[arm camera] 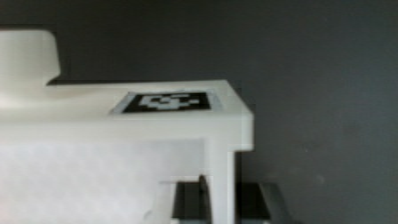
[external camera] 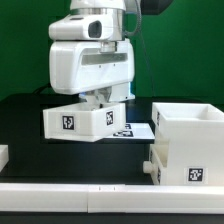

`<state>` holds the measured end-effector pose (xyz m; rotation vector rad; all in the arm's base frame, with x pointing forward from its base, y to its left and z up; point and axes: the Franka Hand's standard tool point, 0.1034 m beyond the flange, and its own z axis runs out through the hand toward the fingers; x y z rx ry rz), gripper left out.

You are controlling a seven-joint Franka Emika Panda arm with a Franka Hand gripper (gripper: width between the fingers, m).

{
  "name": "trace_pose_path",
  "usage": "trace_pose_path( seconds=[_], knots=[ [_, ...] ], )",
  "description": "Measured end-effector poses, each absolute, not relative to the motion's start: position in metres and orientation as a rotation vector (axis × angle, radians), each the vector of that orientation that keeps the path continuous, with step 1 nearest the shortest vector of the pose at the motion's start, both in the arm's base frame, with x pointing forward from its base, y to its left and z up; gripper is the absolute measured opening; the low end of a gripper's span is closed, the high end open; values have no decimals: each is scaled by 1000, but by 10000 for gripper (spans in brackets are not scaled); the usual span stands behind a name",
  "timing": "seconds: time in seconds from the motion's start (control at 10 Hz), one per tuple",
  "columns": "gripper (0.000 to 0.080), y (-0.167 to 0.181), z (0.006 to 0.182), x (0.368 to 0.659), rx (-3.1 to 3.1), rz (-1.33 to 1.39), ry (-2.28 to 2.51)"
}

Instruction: Assemble drawer

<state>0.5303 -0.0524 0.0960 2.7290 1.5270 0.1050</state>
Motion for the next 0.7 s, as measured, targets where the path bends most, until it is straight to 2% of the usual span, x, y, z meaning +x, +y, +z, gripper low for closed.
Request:
trace_pose_path(
  seconds=[0.3,0.7],
  knots=[
    [39,-52,94,527,2724,94,1544],
    [39,-53,81,541,2287,33,2066]
  ],
)
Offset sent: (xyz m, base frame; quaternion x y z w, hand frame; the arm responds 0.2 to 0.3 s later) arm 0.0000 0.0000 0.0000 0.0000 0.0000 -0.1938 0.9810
